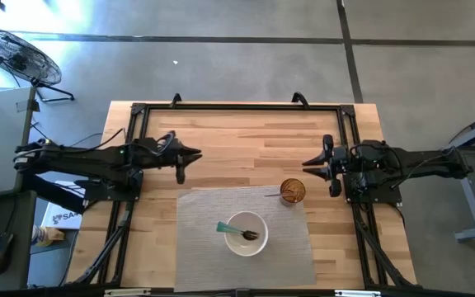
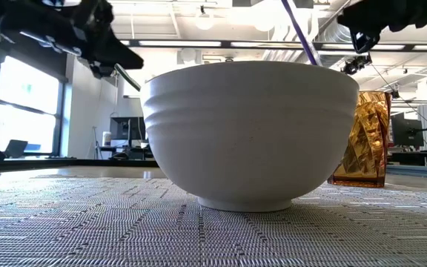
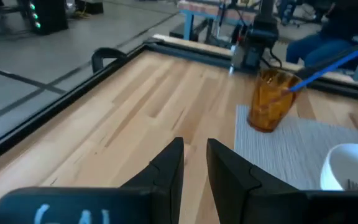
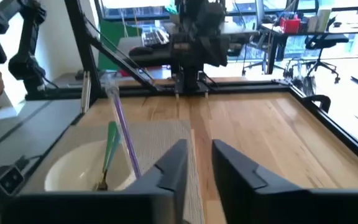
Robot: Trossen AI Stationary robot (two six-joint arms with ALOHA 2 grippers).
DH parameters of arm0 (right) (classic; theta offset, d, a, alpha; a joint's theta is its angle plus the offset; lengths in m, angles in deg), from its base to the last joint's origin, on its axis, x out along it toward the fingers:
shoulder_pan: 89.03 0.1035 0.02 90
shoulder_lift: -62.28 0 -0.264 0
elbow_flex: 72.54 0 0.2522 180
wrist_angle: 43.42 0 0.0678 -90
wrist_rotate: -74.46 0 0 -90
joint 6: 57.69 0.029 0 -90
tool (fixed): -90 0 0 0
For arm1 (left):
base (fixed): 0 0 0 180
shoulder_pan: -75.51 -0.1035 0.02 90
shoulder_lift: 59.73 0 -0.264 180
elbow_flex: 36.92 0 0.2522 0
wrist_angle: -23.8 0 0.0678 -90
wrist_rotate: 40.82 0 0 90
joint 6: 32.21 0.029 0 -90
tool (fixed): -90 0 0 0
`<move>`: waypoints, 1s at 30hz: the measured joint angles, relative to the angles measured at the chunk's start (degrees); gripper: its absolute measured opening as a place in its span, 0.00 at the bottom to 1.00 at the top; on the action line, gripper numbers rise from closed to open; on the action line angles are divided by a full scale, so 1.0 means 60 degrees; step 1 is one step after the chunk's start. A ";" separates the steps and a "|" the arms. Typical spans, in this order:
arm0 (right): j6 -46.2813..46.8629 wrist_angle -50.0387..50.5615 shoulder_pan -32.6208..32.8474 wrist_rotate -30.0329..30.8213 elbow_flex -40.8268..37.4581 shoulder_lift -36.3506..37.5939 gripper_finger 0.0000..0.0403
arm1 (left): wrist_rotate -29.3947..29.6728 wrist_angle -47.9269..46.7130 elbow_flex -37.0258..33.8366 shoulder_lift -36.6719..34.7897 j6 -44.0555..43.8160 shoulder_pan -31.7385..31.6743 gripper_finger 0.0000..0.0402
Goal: Pick & Place Utensil
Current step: Return to Home Position
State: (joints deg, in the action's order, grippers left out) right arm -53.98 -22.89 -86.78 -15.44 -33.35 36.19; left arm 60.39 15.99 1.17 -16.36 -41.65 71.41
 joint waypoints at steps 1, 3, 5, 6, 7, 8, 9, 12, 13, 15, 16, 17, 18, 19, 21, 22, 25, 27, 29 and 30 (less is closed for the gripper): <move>-0.0021 0.0088 0.0001 0.0002 0.0000 0.0009 0.16 | -0.0008 0.0004 -0.0128 -0.0214 -0.0018 -0.0012 0.17; -0.0075 0.0279 -0.0001 0.0062 0.0000 0.0075 0.09 | 0.0002 -0.0012 -0.0343 -0.0656 -0.0035 -0.0007 0.17; -0.0191 0.0477 -0.0001 0.0052 0.0000 0.0104 0.03 | 0.0140 -0.0018 -0.0551 -0.1107 -0.0038 -0.0007 0.17; -0.0204 0.0511 -0.0001 0.0034 0.0000 0.0131 0.02 | 0.0259 -0.0032 -0.0650 -0.1343 -0.0038 -0.0004 0.17; -0.0206 0.0559 -0.0001 -0.0014 0.0000 0.0169 0.01 | 0.0330 0.0006 -0.0749 -0.1555 -0.0038 -0.0004 0.17; -0.0208 0.0572 -0.0001 -0.0087 0.0000 0.0176 0.01 | 0.0482 0.0025 -0.0871 -0.1782 -0.0035 -0.0004 0.17; -0.0208 0.0557 -0.0001 -0.0149 0.0000 0.0177 0.02 | 0.0646 -0.0011 -0.1003 -0.2030 -0.0035 -0.0004 0.17; -0.0208 0.0567 -0.0001 -0.0540 0.0000 0.0176 0.04 | 0.1032 -0.0020 -0.1398 -0.2753 -0.0038 -0.0004 0.17; -0.0204 0.0570 -0.0001 -0.0628 0.0000 0.0176 0.04 | 0.1058 0.0007 -0.1529 -0.2986 -0.0035 -0.0004 0.17; -0.0204 0.0574 0.0002 -0.0774 0.0000 0.0176 0.02 | 0.1055 -0.0049 -0.1754 -0.3513 -0.0035 -0.0004 0.17; -0.0208 0.0566 -0.0001 -0.0819 0.0000 0.0176 0.01 | 0.1055 -0.0030 -0.1844 -0.3757 -0.0038 -0.0004 0.17; -0.0208 0.0560 0.0001 -0.0837 0.0000 0.0176 0.01 | 0.1057 -0.0020 -0.1922 -0.3996 -0.0037 -0.0004 0.17; -0.0208 0.0562 0.0002 -0.0838 0.0000 0.0176 0.00 | 0.1058 -0.0048 -0.1998 -0.4221 -0.0038 -0.0004 0.17; -0.0208 0.0561 0.0001 -0.0838 0.0000 0.0176 0.01 | 0.1058 -0.0116 -0.2066 -0.4440 -0.0037 -0.0004 0.17; -0.0208 0.0559 0.0001 -0.0850 0.0000 0.0176 0.01 | 0.1061 -0.0210 -0.2206 -0.4883 -0.0038 -0.0004 0.17; -0.0205 0.0558 0.0001 -0.0867 0.0000 0.0176 0.01 | 0.1062 -0.0226 -0.2295 -0.5084 -0.0041 -0.0004 0.17; -0.0204 0.0548 0.0002 -0.0948 0.0000 0.0176 0.01 | 0.1136 -0.0249 -0.2619 -0.5622 -0.0159 -0.0004 0.17; -0.0191 0.0472 0.0002 -0.1069 0.0000 0.0176 0.00 | 0.1297 -0.0270 -0.2837 -0.5923 -0.0236 -0.0004 0.17; -0.0182 0.0360 0.0000 -0.1170 0.0000 0.0176 0.01 | 0.1460 -0.0259 -0.3073 -0.6177 -0.0341 -0.0004 0.17; -0.0175 0.0316 0.0002 -0.1188 0.0000 0.0176 0.01 | 0.1557 -0.0262 -0.3184 -0.6289 -0.0425 -0.0004 0.17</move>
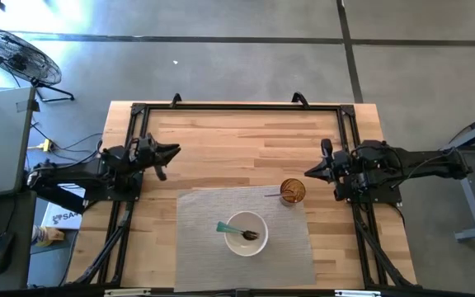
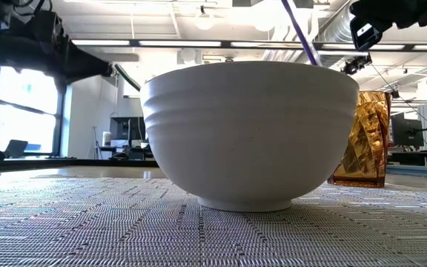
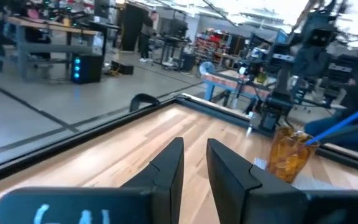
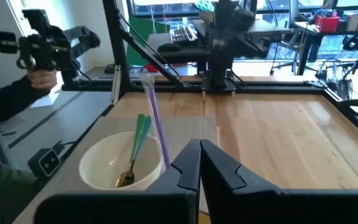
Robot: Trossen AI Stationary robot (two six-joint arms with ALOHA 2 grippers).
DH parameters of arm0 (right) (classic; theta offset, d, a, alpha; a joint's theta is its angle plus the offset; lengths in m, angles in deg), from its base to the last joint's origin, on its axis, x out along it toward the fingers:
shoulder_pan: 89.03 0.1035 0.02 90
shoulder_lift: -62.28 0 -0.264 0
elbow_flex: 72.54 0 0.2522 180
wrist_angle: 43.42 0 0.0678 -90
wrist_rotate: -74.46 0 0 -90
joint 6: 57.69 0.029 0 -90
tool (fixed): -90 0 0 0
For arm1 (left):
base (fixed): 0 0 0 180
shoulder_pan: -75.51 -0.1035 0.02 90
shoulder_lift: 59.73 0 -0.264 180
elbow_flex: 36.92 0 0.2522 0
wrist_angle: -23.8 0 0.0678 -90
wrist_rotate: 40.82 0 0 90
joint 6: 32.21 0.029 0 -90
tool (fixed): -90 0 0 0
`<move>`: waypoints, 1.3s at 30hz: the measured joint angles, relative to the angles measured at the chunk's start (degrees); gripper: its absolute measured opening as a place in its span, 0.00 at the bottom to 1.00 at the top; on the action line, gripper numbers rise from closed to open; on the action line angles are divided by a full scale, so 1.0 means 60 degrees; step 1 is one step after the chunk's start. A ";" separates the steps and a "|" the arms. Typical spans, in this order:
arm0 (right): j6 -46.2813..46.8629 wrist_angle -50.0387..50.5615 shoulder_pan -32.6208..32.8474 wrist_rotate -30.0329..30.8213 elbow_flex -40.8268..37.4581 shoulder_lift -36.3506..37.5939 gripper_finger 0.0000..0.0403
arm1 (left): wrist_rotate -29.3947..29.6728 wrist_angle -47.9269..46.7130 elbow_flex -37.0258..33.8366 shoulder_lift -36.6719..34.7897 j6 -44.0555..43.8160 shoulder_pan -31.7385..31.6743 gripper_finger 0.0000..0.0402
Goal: Pick & Place Utensil
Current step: Return to Home Position
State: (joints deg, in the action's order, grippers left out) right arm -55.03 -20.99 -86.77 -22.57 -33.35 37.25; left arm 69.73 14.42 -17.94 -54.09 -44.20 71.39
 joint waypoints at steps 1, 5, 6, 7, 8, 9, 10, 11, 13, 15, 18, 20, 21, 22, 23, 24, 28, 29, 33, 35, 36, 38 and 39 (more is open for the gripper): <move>-0.0001 -0.0051 -0.0001 -0.0002 0.0000 0.0000 0.01 | 0.0112 -0.0003 -0.0106 -0.0098 -0.0043 0.0000 0.17; -0.0004 -0.0073 -0.0004 -0.0004 0.0000 0.0000 0.00 | 0.0186 -0.0001 -0.0393 -0.0378 -0.0239 0.0000 0.17; 0.0007 -0.0073 0.0000 -0.0004 0.0000 0.0000 0.00 | 0.0190 0.0004 -0.0447 -0.0425 -0.0279 0.0000 0.17; 0.0032 -0.0073 -0.0004 -0.0004 0.0000 0.0000 0.01 | 0.0201 0.0028 -0.0507 -0.0451 -0.0302 0.0000 0.17; 0.0036 -0.0073 0.0000 -0.0004 0.0000 0.0000 0.01 | 0.0215 0.0028 -0.0551 -0.0485 -0.0333 0.0000 0.17; 0.0042 -0.0073 -0.0004 -0.0004 0.0000 0.0000 0.01 | 0.0244 0.0007 -0.0569 -0.0494 -0.0380 0.0004 0.17; 0.0044 -0.0073 -0.0001 -0.0004 0.0000 0.0000 0.00 | 0.0305 0.0033 -0.0588 -0.0495 -0.0453 0.0004 0.17; 0.0044 -0.0073 0.0000 -0.0007 0.0000 0.0000 0.00 | 0.0385 0.0032 -0.0605 -0.0497 -0.0528 0.0005 0.17; 0.0044 -0.0080 0.0007 -0.0007 -0.0014 0.0000 0.00 | 0.0427 0.0028 -0.0626 -0.0493 -0.0595 0.0013 0.17; 0.0142 -0.0659 0.0007 -0.0102 -0.0293 0.0006 0.00 | 0.0427 0.0018 -0.0636 -0.0493 -0.0626 0.0125 0.16; 0.0304 -0.2014 0.0007 -0.0482 -0.1178 0.0069 0.00 | 0.0485 0.0014 -0.0647 -0.0493 -0.0548 0.0544 0.12; 0.0462 -0.2525 0.0002 -0.0494 -0.1675 0.0132 0.00 | 0.0739 -0.0004 -0.0656 -0.0493 -0.0473 0.0908 0.08; 0.0509 -0.2683 -0.0004 -0.0370 -0.1877 0.0181 0.00 | 0.0951 -0.0008 -0.0658 -0.0493 -0.0463 0.1099 0.06; 0.0547 -0.2794 -0.0004 -0.0276 -0.2042 0.0262 0.00 | 0.1160 -0.0034 -0.0660 -0.0493 -0.0457 0.1315 0.04; 0.0554 -0.2937 -0.0004 -0.0169 -0.2148 0.0351 0.00 | 0.1371 -0.0092 -0.0662 -0.0493 -0.0423 0.1524 0.02; 0.0554 -0.2992 -0.0004 -0.0130 -0.2192 0.0454 0.00 | 0.1573 -0.0142 -0.0664 -0.0491 -0.0386 0.1732 0.01; 0.0378 -0.2378 -0.0004 -0.0057 -0.2043 0.1115 0.01 | 0.2373 -0.0197 -0.0669 -0.0489 -0.0250 0.2576 0.02; 0.0280 -0.2129 -0.0008 -0.0056 -0.1948 0.1342 0.01 | 0.2522 -0.0197 -0.0669 -0.0489 -0.0176 0.2763 0.02; 0.0238 -0.1702 -0.0176 -0.0042 -0.1819 0.2164 0.00 | 0.2727 -0.0201 -0.0675 -0.0489 0.0097 0.3303 0.02; 0.0392 -0.1526 -0.0265 -0.0044 -0.1955 0.2467 0.01 | 0.2657 -0.0201 -0.0676 -0.0489 0.0206 0.3426 0.02; 0.0465 -0.1412 -0.0299 -0.0042 -0.2036 0.2593 0.01 | 0.2598 -0.0200 -0.0676 -0.0489 0.0225 0.3459 0.02; 0.0558 -0.1436 -0.0324 -0.0033 -0.2236 0.2784 0.01 | 0.2407 -0.0198 -0.0676 -0.0489 0.0268 0.3446 0.02; 0.0567 -0.1483 -0.0324 -0.0029 -0.2354 0.2855 0.01 | 0.2372 -0.0201 -0.0676 -0.0489 0.0281 0.3446 0.02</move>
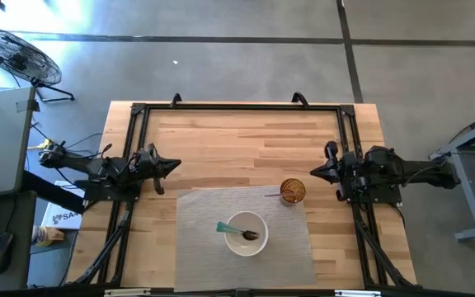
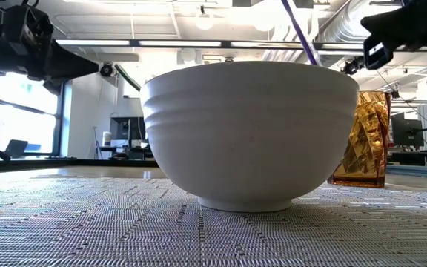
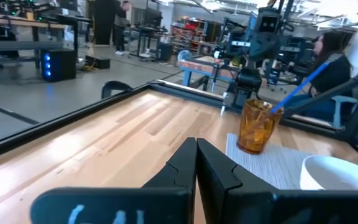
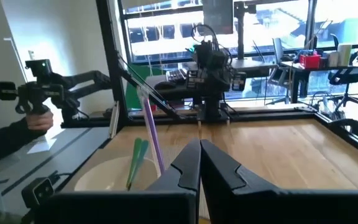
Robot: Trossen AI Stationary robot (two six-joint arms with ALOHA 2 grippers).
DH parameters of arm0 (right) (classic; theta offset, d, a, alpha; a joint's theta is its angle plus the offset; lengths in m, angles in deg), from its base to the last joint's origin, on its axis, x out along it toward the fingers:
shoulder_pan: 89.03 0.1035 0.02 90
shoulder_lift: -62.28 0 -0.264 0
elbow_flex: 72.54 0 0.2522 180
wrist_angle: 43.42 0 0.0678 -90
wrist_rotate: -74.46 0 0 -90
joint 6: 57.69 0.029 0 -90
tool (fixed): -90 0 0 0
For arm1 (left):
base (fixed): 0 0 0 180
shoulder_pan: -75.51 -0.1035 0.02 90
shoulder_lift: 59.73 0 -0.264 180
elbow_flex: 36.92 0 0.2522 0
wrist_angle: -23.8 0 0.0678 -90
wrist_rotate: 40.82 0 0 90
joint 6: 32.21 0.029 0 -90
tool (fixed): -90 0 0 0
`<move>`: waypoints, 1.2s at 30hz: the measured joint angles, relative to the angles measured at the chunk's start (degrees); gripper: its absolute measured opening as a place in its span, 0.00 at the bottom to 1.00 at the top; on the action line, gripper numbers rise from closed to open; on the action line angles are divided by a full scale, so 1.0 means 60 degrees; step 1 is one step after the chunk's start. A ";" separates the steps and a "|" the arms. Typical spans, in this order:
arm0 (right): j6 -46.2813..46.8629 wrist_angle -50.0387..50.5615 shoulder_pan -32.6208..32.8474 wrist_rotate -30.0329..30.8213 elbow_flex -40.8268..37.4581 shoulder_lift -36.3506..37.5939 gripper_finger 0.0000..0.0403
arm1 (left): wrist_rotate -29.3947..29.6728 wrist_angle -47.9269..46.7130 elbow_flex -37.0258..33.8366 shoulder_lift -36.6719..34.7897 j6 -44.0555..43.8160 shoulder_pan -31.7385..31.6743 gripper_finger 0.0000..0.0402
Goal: Pick & Place Utensil
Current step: Return to Home Position
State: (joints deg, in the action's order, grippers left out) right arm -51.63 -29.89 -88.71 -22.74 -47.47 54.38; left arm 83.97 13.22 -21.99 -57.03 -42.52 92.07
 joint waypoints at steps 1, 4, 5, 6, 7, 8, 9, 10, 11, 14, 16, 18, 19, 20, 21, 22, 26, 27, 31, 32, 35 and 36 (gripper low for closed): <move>0.0005 -0.0093 0.0000 0.0000 -0.0142 0.0051 0.00 | -0.0054 0.0000 -0.0003 0.0004 0.0000 0.0000 0.02; 0.0091 -0.0547 0.0004 -0.0004 -0.0536 0.0147 0.00 | -0.0164 -0.0002 -0.0004 0.0004 0.0000 0.0000 0.02; 0.0163 -0.0678 0.0004 -0.0006 -0.0640 0.0150 0.01 | -0.0164 -0.0001 -0.0004 0.0004 0.0000 0.0000 0.02; 0.0232 -0.0759 0.0004 -0.0006 -0.0732 0.0150 0.01 | -0.0164 -0.0002 -0.0004 0.0000 0.0000 0.0000 0.02; 0.0247 -0.0796 0.0004 -0.0004 -0.0818 0.0150 0.01 | -0.0157 -0.0004 -0.0004 0.0001 0.0000 0.0000 0.02; 0.0246 -0.0795 0.0004 -0.0004 -0.0885 0.0150 0.01 | -0.0151 -0.0004 -0.0004 0.0002 0.0000 0.0000 0.02; 0.0246 -0.0849 0.0004 -0.0003 -0.0951 0.0147 0.01 | -0.0149 -0.0004 -0.0004 0.0000 0.0000 0.0000 0.02; 0.0242 -0.0862 0.0004 0.0028 -0.0990 0.0147 0.00 | -0.0145 -0.0004 -0.0004 0.0002 0.0000 0.0000 0.02; 0.0242 -0.0879 0.0004 0.0089 -0.1024 0.0147 0.00 | -0.0142 -0.0004 -0.0004 0.0000 0.0000 0.0000 0.02; 0.0242 -0.1025 0.0004 0.0205 -0.1171 0.0147 0.01 | -0.0131 -0.0007 -0.0007 0.0004 0.0000 -0.0003 0.02; 0.0242 -0.1270 0.0004 0.0155 -0.1278 0.0147 0.01 | -0.0131 -0.0007 -0.0007 0.0000 0.0000 -0.0004 0.02; 0.0242 -0.1400 0.0007 0.0138 -0.1359 0.0147 0.01 | -0.0131 -0.0007 -0.0007 0.0001 0.0000 -0.0004 0.02; 0.0242 -0.1458 0.0007 0.0138 -0.1420 0.0147 0.00 | -0.0127 -0.0012 -0.0007 0.0001 0.0000 -0.0004 0.02; 0.0244 -0.1509 0.0007 0.0138 -0.1479 0.0147 0.00 | -0.0127 -0.0015 -0.0007 0.0000 -0.0003 -0.0004 0.02; 0.0264 -0.1637 0.0007 0.0138 -0.1564 0.0143 0.00 | -0.0127 -0.0018 -0.0007 0.0000 -0.0002 -0.0004 0.02; 0.0317 -0.1826 0.0007 0.0131 -0.1677 0.0147 0.01 | -0.0127 -0.0018 -0.0011 0.0000 0.0000 -0.0004 0.02; 0.0454 -0.1885 0.0007 0.0106 -0.1792 0.0132 0.01 | -0.0400 -0.0026 -0.0011 0.0004 0.0269 -0.0007 0.02; 0.0472 -0.1883 0.0007 0.0106 -0.1792 0.0132 0.00 | -0.0688 -0.0029 -0.0011 0.0004 0.0392 -0.0007 0.02; 0.0486 -0.1952 0.0010 0.0354 -0.1792 0.0135 0.01 | -0.1949 -0.0074 -0.0011 0.0006 0.0458 -0.0007 0.02; 0.0494 -0.1941 0.0007 0.0582 -0.1792 0.0132 0.01 | -0.2228 -0.0092 -0.0011 0.0007 0.0430 -0.0007 0.02; 0.0494 -0.1788 0.0007 0.1198 -0.1792 0.0136 0.03 | -0.2788 -0.0121 -0.0011 0.0007 0.0426 -0.0007 0.02; 0.0491 -0.1671 0.0007 0.1354 -0.1792 0.0134 0.03 | -0.2891 -0.0157 -0.0011 0.0007 0.0426 -0.0007 0.02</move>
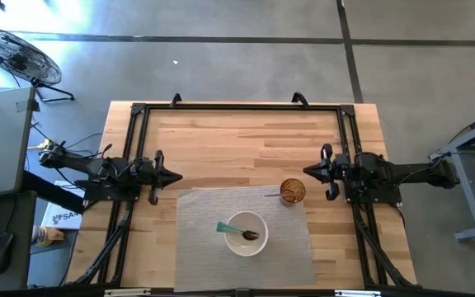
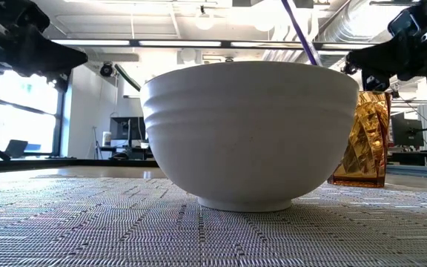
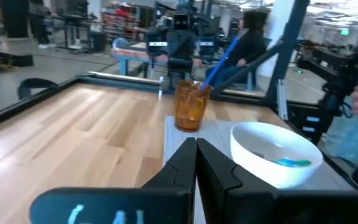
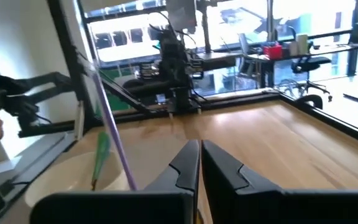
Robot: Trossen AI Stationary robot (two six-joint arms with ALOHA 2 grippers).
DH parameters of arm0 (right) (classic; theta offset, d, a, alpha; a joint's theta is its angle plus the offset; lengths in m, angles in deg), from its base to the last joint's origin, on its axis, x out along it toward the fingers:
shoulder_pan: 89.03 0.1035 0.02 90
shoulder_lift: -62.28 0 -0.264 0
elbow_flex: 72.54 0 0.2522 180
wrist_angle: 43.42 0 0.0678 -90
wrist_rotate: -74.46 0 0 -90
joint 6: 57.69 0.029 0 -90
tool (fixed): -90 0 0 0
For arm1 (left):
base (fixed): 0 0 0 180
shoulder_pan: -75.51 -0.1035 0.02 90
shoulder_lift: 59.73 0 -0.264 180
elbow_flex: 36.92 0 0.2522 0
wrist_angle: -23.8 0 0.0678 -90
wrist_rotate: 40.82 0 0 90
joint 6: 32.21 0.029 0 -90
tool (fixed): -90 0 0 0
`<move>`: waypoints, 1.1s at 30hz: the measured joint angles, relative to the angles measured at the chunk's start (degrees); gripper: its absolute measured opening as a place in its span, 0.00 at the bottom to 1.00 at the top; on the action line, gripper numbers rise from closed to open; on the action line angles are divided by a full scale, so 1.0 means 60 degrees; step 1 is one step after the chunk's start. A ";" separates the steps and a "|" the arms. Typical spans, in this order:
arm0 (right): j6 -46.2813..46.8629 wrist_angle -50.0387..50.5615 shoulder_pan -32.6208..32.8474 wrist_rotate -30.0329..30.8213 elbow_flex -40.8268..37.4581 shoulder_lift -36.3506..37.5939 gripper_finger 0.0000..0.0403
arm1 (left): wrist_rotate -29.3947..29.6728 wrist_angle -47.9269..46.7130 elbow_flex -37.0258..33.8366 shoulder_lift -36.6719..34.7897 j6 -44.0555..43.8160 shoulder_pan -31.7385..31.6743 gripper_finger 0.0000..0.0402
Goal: Pick & Place Utensil
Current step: Return to Home Position
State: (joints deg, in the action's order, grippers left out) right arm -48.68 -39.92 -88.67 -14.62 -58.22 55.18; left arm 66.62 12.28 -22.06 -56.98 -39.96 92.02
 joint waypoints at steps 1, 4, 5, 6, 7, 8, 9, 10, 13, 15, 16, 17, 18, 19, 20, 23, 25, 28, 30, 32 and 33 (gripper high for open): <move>-0.0001 0.0074 0.0000 0.0082 0.0000 -0.0001 0.03 | -0.0041 -0.0030 0.0000 0.0000 0.0000 0.0000 0.02; 0.0001 0.0253 0.0000 0.0353 0.0000 -0.0001 0.02 | -0.0113 -0.0042 0.0000 0.0014 0.0000 0.0000 0.02; -0.0005 0.0255 0.0000 0.0408 0.0000 -0.0001 0.02 | -0.0130 -0.0045 0.0000 0.0025 0.0000 0.0000 0.02; -0.0025 0.0236 0.0000 0.0431 0.0000 -0.0001 0.02 | -0.0141 -0.0047 0.0000 0.0031 0.0000 0.0000 0.02; -0.0034 0.0240 0.0000 0.0431 0.0000 -0.0001 0.02 | -0.0144 -0.0051 0.0000 0.0033 0.0000 0.0000 0.02; -0.0031 0.0243 0.0000 0.0431 0.0000 -0.0001 0.02 | -0.0144 -0.0051 0.0000 0.0033 0.0000 0.0000 0.02; -0.0018 0.0243 0.0000 0.0428 -0.0003 -0.0001 0.02 | -0.0144 -0.0051 0.0000 0.0033 0.0000 0.0000 0.02; 0.0000 0.0240 0.0000 0.0430 -0.0004 -0.0001 0.02 | -0.0144 -0.0051 0.0000 0.0033 0.0000 0.0000 0.02; -0.0045 0.0240 0.0000 0.0428 -0.0004 -0.0001 0.03 | -0.0145 -0.0055 0.0000 0.0033 0.0000 0.0000 0.02; -0.0041 0.0240 0.0000 0.0429 -0.0004 -0.0001 0.03 | -0.0144 -0.0058 0.0000 0.0033 0.0000 0.0000 0.02; -0.0024 0.0240 0.0000 0.0428 -0.0004 -0.0001 0.03 | -0.0147 -0.0058 0.0000 0.0033 0.0000 0.0000 0.02; -0.0008 0.0240 0.0000 0.0428 -0.0004 -0.0001 0.03 | -0.0147 -0.0061 0.0000 0.0033 0.0000 0.0000 0.02; -0.0009 0.0240 0.0000 0.0428 -0.0004 -0.0001 0.03 | -0.0148 -0.0062 0.0000 0.0033 -0.0001 0.0000 0.02; -0.0009 0.0240 0.0000 0.0428 -0.0004 -0.0001 0.03 | -0.0151 -0.0062 0.0000 0.0033 -0.0009 0.0000 0.02; -0.0009 0.0240 0.0000 0.0428 -0.0004 -0.0001 0.03 | -0.0151 -0.0064 0.0000 0.0033 -0.0035 0.0000 0.02; -0.0009 0.0240 0.0000 0.0428 -0.0004 -0.0001 0.03 | -0.0154 -0.0066 0.0000 0.0033 -0.0029 0.0000 0.02; -0.0009 0.0240 0.0000 0.0428 -0.0004 -0.0001 0.03 | -0.0154 -0.0069 0.0000 0.0033 -0.0029 0.0000 0.02; -0.0009 0.0240 0.0000 0.0428 -0.0004 -0.0001 0.03 | -0.0162 -0.0073 0.0000 0.0033 -0.0029 0.0000 0.02; -0.0009 0.0240 0.0001 0.0426 -0.0004 -0.0001 0.03 | -0.0169 -0.0076 0.0000 0.0033 -0.0025 0.0000 0.02; -0.0009 0.0240 0.0000 0.0424 -0.0005 -0.0001 0.03 | -0.0171 -0.0076 0.0000 0.0033 -0.0025 0.0000 0.02; -0.0009 0.0240 0.0000 0.0424 -0.0007 -0.0001 0.03 | -0.0169 -0.0076 0.0000 0.0033 -0.0025 0.0000 0.02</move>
State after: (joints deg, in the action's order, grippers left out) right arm -48.73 -38.48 -88.67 -12.08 -58.26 55.17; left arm 65.61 11.82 -22.06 -56.79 -40.11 92.02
